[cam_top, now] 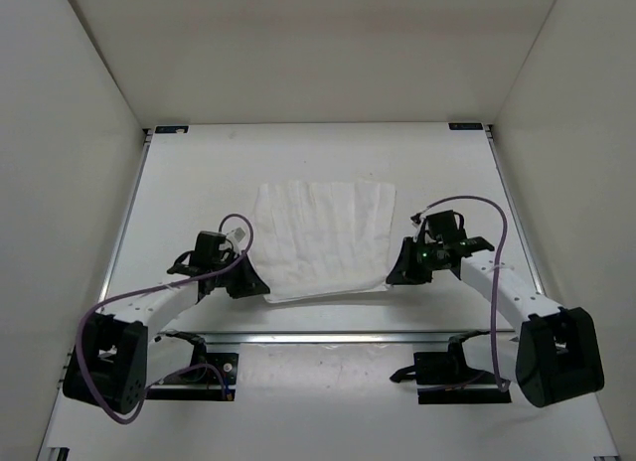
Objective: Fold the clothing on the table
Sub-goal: Flatten the skirt out, then fold the skirt
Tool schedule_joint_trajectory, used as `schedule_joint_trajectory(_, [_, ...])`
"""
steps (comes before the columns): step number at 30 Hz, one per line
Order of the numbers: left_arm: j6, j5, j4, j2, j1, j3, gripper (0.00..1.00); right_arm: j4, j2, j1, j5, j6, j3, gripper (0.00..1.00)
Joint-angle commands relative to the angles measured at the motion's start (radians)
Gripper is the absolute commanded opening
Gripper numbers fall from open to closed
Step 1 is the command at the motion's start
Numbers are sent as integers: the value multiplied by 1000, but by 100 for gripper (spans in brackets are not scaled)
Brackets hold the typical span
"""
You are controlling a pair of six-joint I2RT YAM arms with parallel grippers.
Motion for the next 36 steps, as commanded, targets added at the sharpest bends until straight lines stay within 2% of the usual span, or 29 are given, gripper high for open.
schedule_joint_trajectory(1, [0,-69,-43,-101,21,-36,0,11,-105,9,11,34,4,0])
schedule_joint_trajectory(3, [-29,-47,-31,-118,28,-12,0,53,-107,12,-11,32,13,0])
schedule_joint_trajectory(5, [-34,-44,14,-86,34,69,0,109,-58,0,-41,13,113,0])
schedule_joint_trajectory(7, [-20,-37,-21,7,46,271,0,96,11,1,-40,-23,259,0])
schedule_joint_trajectory(8, [4,-29,-61,26,43,391,0,78,40,18,-7,-46,375,0])
schedule_joint_trajectory(11, [26,-24,-147,95,55,646,0,51,48,73,121,-92,583,0])
schedule_joint_trajectory(15, [50,-49,-243,69,77,856,0,16,-27,75,138,-115,709,0])
schedule_joint_trajectory(19, [50,-38,-309,5,74,936,0,-4,-101,65,41,-106,720,0])
schedule_joint_trajectory(25, [33,-20,-296,3,72,1002,0,-32,-99,67,35,-127,786,0])
schedule_joint_trajectory(29, [34,3,-236,104,103,980,0,-9,21,39,21,-144,826,1])
schedule_joint_trajectory(31, [32,15,-201,167,112,1007,0,-4,89,46,33,-167,896,0])
schedule_joint_trajectory(34, [46,20,-217,297,106,1125,0,-2,216,53,61,-188,1031,0])
schedule_joint_trajectory(36, [64,28,-262,407,109,1287,0,-19,281,46,63,-198,1133,0])
